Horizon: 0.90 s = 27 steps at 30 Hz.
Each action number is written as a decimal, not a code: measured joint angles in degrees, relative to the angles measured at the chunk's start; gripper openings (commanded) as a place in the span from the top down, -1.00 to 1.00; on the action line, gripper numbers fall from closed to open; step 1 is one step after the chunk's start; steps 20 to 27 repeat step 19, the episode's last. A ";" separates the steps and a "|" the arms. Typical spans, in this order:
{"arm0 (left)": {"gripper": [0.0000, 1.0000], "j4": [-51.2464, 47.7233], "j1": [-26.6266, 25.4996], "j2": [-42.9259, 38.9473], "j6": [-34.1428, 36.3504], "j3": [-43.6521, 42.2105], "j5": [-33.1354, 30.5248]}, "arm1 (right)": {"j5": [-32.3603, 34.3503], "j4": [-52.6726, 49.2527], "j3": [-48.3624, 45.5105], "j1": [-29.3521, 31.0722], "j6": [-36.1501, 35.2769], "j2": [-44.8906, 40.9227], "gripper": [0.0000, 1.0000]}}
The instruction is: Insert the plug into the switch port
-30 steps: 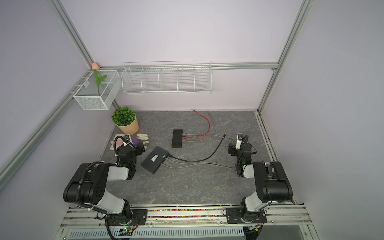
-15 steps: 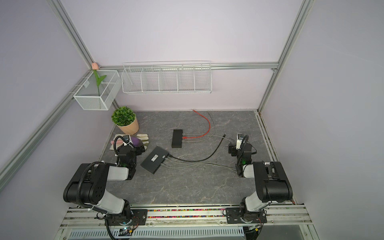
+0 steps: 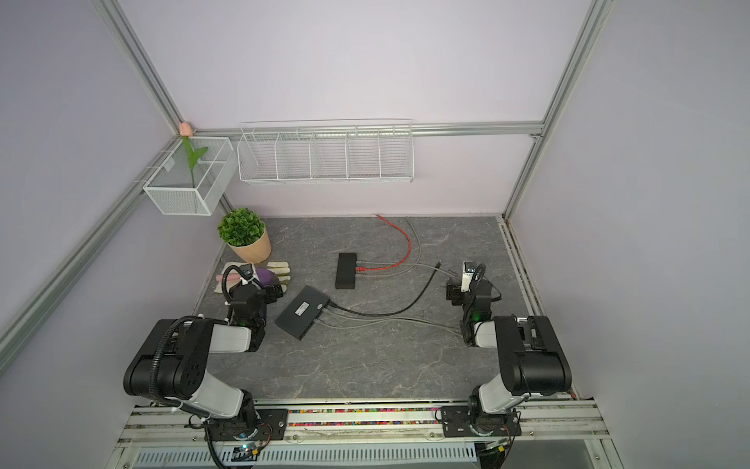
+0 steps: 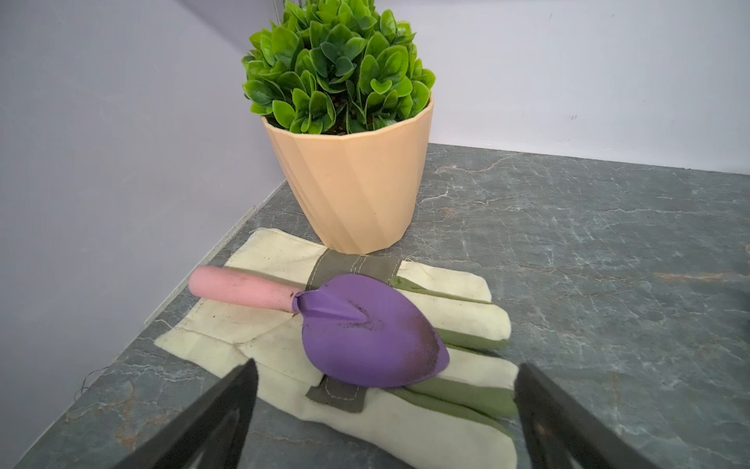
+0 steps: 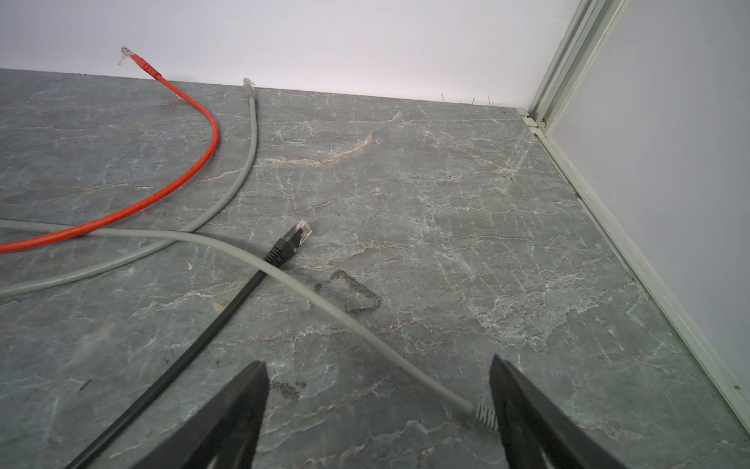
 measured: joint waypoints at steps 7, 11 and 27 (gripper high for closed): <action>-0.98 0.02 -0.02 0.00 0.00 0.00 -0.02 | 0.00 0.00 0.00 0.00 0.00 0.00 -0.77; -0.98 0.00 -0.02 0.00 0.00 0.00 0.00 | 0.00 0.00 0.00 -0.04 0.00 0.00 -0.77; -0.98 -1.51 0.52 0.00 -0.09 1.16 1.31 | 0.00 0.00 0.00 -0.04 -0.02 0.00 -0.77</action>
